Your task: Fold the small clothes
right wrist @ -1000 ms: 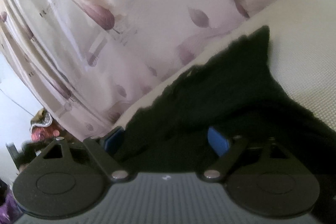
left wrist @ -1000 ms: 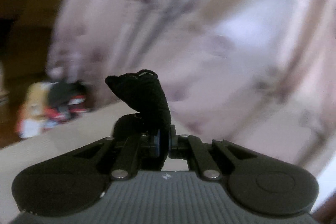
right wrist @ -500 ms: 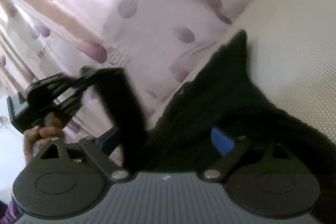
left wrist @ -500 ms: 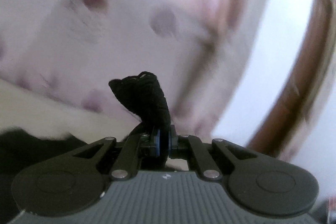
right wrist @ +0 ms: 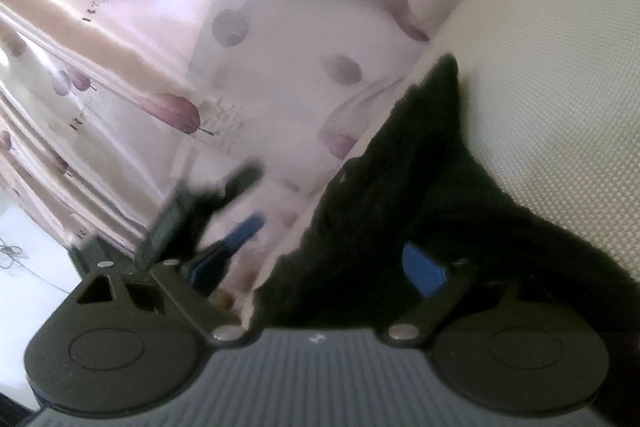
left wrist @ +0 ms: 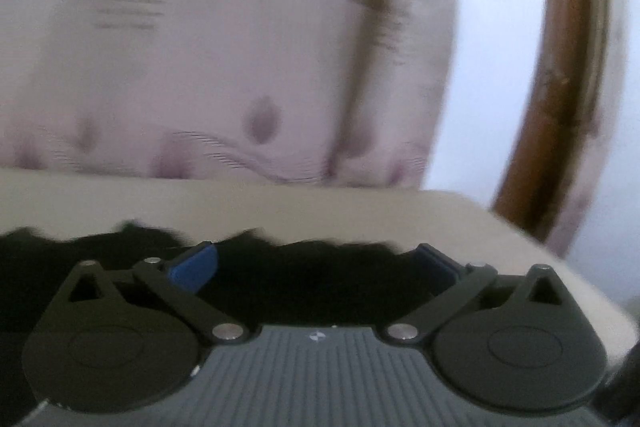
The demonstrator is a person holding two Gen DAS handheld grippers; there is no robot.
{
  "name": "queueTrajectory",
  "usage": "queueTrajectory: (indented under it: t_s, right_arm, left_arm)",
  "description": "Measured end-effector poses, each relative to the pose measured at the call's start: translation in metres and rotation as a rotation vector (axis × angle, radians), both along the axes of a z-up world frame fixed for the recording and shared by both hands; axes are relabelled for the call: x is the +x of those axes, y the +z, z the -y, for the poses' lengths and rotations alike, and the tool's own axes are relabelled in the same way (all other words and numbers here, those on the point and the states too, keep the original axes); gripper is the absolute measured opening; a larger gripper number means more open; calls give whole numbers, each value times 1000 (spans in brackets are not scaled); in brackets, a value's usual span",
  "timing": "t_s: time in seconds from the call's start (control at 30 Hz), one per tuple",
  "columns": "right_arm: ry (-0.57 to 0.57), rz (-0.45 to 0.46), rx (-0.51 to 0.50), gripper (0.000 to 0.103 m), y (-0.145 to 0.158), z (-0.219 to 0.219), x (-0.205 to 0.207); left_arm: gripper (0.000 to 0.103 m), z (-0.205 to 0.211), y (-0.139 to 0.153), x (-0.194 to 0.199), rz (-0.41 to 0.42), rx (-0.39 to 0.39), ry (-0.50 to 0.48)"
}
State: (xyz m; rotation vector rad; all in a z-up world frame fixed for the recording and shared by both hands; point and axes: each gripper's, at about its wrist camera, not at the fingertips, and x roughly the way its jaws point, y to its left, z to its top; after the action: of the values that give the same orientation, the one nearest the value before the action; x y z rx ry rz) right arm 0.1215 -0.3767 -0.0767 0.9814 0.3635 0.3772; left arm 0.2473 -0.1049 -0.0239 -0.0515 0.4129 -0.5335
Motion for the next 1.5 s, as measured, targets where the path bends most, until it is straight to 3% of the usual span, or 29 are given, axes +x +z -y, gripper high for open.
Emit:
queueTrajectory:
  t_s: [0.07,0.2,0.33,0.4,0.43,0.47,0.53,0.67,0.77,0.83,0.87,0.93,0.97,1.0,1.07,1.1,1.2,1.33,1.5]
  right_arm:
    - [-4,16,-25,95,15,2,-3]
    - [-63,9,-293,95,53,8,10]
    - [-94,-99,-415,94,52,21,50]
    - [-85,-137,-438,81,44,24,68]
    - [-57,-141,-443,56,41,22,76]
    - [-22,-144,-456,41,37,19,82]
    - [26,-149,-482,30,35,6,93]
    - [91,-93,-486,26,39,-14,96]
    - [62,-130,-504,27,38,-10,97]
    - [23,-200,-503,27,32,-2,99]
    - [14,-223,-451,28,29,7,97]
    - [14,-190,-320,28,31,25,87]
    - [14,-140,-270,34,37,32,74]
    - [20,-100,-252,42,43,38,59]
    - [25,-76,-290,90,53,43,31]
    - [28,-64,-319,95,55,44,16]
    - [41,-50,-453,96,56,46,-33]
    - [52,-98,-655,96,42,38,-82]
    - [40,-144,-639,96,22,41,-107]
  left_arm:
    - [103,-29,-6,-7,-7,32,54]
    - [102,-89,-15,-15,-66,5,191]
    - [101,-132,-31,-17,-114,26,326]
    - [99,-150,-40,-14,-154,30,380]
    - [98,-158,-40,-10,-185,2,404]
    - [98,-169,-41,-9,-211,-42,434]
    - [93,-190,-41,-11,-238,-70,540]
    - [92,-203,-36,-18,-203,-33,704]
    - [92,-204,-31,-25,-166,-19,762]
    - [92,-201,-27,-31,-121,24,817]
    - [93,-201,-25,-34,-103,32,819]
    - [94,-194,-21,-39,-73,76,816]
    - [95,-191,-18,-41,-61,103,803]
    - [97,-190,-16,-46,-52,129,779]
    - [100,-188,-10,-59,-30,184,719]
    - [101,-188,-7,-65,-28,206,672]
    - [102,-190,-2,-92,-2,273,542]
    - [103,-193,-3,-126,12,363,453]
    - [103,-200,-18,-155,-45,378,378]
